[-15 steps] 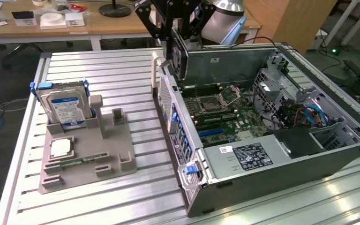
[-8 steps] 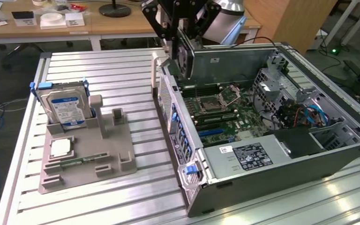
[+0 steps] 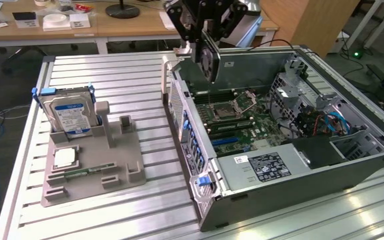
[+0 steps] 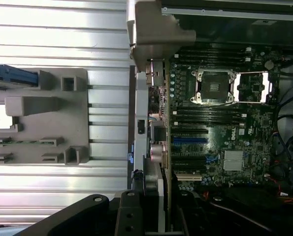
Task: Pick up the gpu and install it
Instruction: 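Pick up the gpu and move the gpu toward the slot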
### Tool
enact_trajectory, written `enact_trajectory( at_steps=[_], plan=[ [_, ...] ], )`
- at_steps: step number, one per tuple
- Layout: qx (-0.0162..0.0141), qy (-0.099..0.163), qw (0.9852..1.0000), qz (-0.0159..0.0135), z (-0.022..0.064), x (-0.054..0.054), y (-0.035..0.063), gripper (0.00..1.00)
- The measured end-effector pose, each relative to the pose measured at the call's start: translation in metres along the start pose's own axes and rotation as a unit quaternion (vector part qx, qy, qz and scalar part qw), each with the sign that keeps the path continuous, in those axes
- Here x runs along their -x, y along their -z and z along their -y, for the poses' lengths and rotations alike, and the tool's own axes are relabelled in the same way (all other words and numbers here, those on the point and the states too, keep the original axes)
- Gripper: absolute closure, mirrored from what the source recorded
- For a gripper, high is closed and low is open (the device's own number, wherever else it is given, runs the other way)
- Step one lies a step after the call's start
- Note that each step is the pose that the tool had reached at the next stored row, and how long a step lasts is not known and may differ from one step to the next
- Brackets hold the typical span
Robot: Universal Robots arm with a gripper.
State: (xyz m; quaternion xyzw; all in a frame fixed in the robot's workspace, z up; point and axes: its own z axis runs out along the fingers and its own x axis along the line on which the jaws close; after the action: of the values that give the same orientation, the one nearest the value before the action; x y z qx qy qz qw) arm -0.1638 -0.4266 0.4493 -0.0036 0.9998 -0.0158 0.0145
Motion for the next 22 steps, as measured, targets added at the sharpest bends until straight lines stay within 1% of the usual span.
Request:
enact_trajectory(
  at_steps=[6, 22],
  plan=[
    [0.0000, 0.000, 1.0000, 0.0000, 0.0001, 0.017, -0.0005, 0.72],
    [0.0000, 0.000, 1.0000, 0.0000, 0.0004, 0.058, -0.0017, 0.72]
  ],
)
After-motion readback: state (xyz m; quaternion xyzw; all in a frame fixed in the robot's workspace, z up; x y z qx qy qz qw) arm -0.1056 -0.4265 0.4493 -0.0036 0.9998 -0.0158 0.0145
